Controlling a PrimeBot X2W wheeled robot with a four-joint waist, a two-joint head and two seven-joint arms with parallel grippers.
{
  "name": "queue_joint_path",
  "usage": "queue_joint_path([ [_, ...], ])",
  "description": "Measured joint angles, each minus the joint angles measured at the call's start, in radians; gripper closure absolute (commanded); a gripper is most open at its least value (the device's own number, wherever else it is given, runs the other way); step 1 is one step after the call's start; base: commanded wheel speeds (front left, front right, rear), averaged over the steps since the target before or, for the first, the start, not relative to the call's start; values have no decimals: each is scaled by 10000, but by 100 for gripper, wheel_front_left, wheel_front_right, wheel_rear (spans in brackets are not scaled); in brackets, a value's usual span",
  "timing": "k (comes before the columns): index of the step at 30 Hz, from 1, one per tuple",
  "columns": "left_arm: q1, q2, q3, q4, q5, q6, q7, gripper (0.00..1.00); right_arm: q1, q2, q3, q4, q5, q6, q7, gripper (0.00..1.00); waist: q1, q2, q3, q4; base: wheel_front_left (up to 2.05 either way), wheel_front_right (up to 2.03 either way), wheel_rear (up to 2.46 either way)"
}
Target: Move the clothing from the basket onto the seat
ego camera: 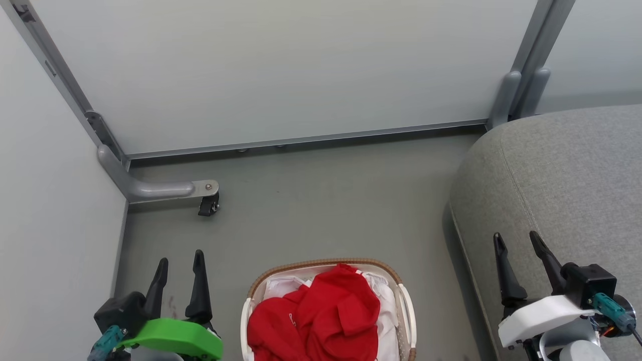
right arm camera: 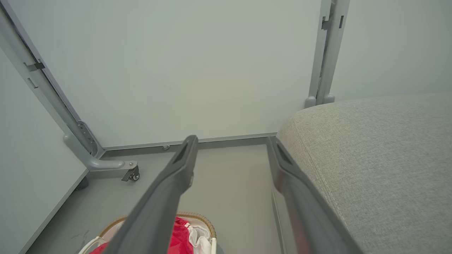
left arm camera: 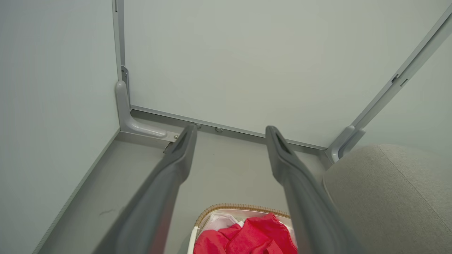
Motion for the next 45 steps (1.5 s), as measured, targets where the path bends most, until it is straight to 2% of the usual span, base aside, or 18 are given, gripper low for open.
queue_joint_path([
  [24,14,12,-293,408,1333,-2,-454,0,56,-19,40,71,-1779,2,-445,0,0,0,0,140,0,0,0],
  [45,118,15,-418,479,1325,-38,-454,0,151,-21,75,73,-1776,4,-445,0,0,0,67,44,0,0,0],
])
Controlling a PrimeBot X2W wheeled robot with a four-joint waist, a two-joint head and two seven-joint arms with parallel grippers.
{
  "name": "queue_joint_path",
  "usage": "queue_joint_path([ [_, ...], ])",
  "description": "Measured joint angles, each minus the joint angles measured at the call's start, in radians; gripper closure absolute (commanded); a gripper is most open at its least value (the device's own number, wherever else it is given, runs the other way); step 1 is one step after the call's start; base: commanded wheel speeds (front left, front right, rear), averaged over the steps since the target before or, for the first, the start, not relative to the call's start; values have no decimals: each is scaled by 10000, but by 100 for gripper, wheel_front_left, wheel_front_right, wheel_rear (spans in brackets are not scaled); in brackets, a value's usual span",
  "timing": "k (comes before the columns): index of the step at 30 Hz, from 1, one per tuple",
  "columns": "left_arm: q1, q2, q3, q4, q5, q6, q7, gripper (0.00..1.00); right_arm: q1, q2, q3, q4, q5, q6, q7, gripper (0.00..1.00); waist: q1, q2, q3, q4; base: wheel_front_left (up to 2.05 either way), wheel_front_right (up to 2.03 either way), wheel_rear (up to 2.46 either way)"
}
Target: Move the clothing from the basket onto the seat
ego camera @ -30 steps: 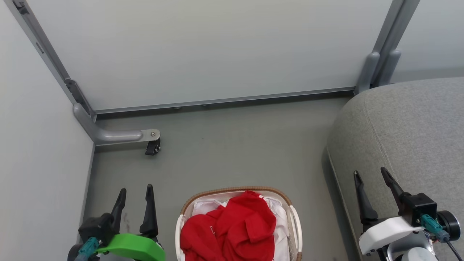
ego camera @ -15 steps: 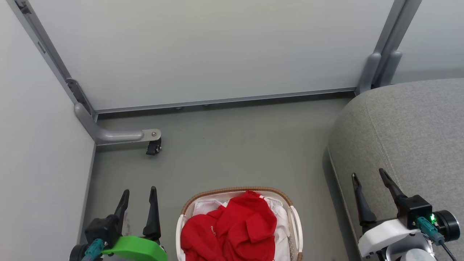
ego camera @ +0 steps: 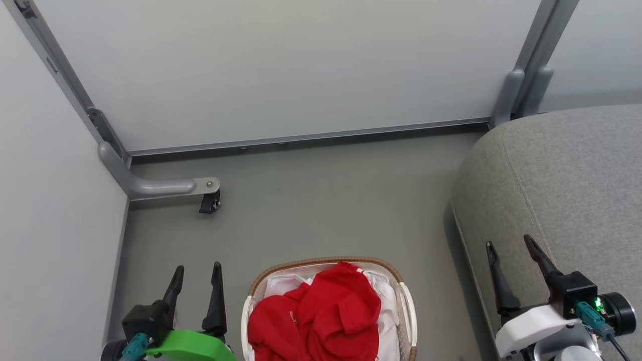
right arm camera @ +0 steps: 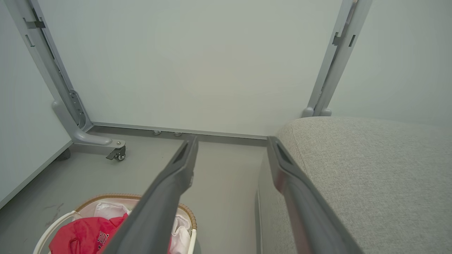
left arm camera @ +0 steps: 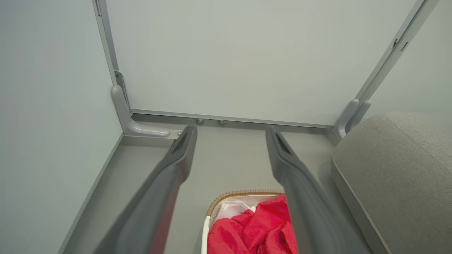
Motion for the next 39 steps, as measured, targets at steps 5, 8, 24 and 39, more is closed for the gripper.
queue_joint_path([
  [5,-13,0,-295,-50,148,-59,0,0,-3,-2,52,-82,0,0,0,0,0,0,160,-76,0,0,0],
  [8,-208,6,-564,-38,238,-111,0,0,-103,0,82,-188,0,0,0,0,0,0,391,-138,0,0,0],
  [24,-2900,-2,-3193,1829,1101,-270,-2,0,-2061,-13,-146,-966,138,4,-2,0,0,0,2981,-747,0,0,0],
  [39,-5070,111,-5356,5962,656,-286,-2,0,-3088,-19,146,-1404,800,4,-2,0,1,0,5692,-1802,0,0,0],
])
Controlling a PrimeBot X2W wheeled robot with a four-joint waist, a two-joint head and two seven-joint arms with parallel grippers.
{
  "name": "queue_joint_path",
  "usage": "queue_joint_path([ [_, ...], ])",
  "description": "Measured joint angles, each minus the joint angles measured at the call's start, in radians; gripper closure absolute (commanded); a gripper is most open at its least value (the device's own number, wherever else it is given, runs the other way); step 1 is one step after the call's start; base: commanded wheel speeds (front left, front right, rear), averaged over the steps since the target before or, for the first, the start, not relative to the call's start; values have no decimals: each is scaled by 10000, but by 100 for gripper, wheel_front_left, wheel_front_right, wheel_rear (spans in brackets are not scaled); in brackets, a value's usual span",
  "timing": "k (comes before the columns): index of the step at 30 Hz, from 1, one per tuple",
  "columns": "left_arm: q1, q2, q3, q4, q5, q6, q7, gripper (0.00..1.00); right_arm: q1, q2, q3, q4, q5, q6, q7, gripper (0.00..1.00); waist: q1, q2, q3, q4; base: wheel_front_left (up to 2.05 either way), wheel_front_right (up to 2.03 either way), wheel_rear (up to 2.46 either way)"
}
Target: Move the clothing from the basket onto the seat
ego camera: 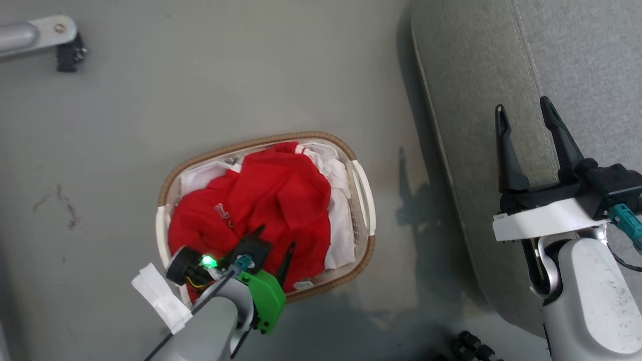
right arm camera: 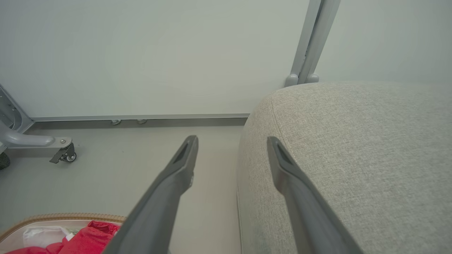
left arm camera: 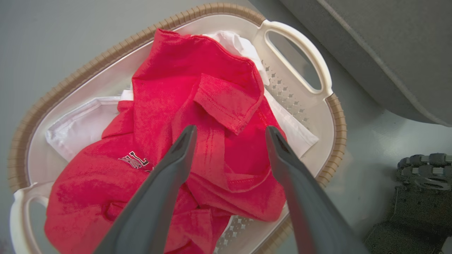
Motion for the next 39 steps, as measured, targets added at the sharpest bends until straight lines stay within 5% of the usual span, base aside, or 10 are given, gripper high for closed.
queue_joint_path([
  [18,-1288,504,0,2516,176,422,0,0,-390,0,408,-94,690,0,0,0,0,1,1655,-1231,0,0,0],
  [19,-1310,506,-2,2569,176,426,0,7,-404,0,424,-94,738,0,0,0,0,0,1701,-1278,0,0,0],
  [20,-1324,506,-6,2627,176,426,0,50,-414,0,441,-94,752,0,0,0,0,0,1739,-1320,0,0,0],
  [24,-1491,508,-19,2917,163,495,0,100,-465,0,497,-88,836,0,0,0,0,0,1830,-1448,0,0,0],
  [39,-1503,593,330,1756,-155,729,2,100,-476,4,359,61,713,0,0,0,-1,0,1391,-1277,0,0,0],
])
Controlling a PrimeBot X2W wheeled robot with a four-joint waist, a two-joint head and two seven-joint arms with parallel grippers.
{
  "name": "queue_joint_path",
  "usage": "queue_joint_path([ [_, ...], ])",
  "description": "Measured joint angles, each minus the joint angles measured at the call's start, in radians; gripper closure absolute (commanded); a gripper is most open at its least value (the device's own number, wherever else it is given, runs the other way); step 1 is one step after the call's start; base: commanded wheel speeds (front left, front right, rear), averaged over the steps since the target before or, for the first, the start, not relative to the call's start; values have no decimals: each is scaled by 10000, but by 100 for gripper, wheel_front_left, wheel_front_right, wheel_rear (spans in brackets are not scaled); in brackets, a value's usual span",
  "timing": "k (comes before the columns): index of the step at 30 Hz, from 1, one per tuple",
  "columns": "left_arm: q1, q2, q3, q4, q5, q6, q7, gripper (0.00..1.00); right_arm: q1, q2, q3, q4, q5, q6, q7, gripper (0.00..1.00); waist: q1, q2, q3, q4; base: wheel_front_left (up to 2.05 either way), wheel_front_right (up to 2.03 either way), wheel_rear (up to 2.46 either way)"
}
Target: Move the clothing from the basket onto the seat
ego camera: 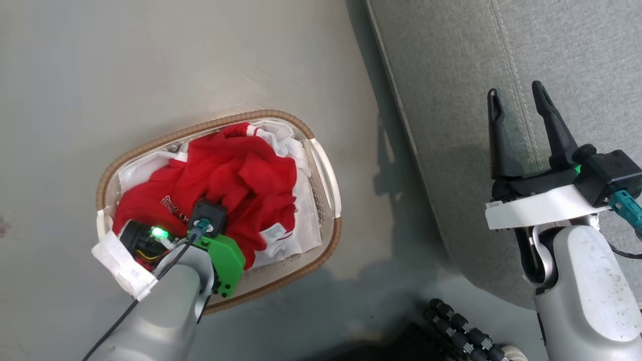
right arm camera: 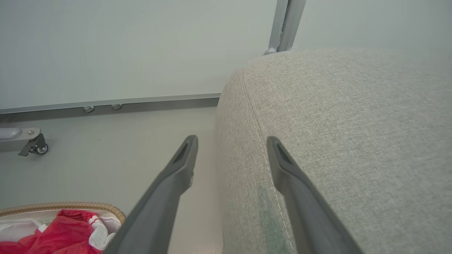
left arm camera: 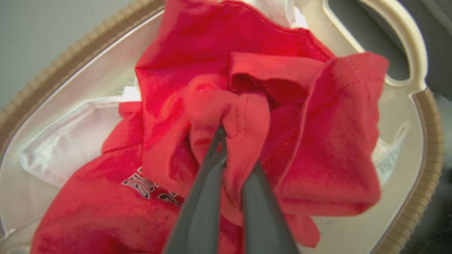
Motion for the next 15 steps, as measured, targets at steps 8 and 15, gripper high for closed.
queue_joint_path([
  [8,895,44,458,-2067,-35,-174,2,100,294,4,-102,173,-322,0,0,0,0,0,-889,292,0,0,0],
  [15,1642,150,913,-3891,182,-334,2,100,934,6,-288,408,-729,0,0,0,0,0,-2038,594,0,0,0],
])
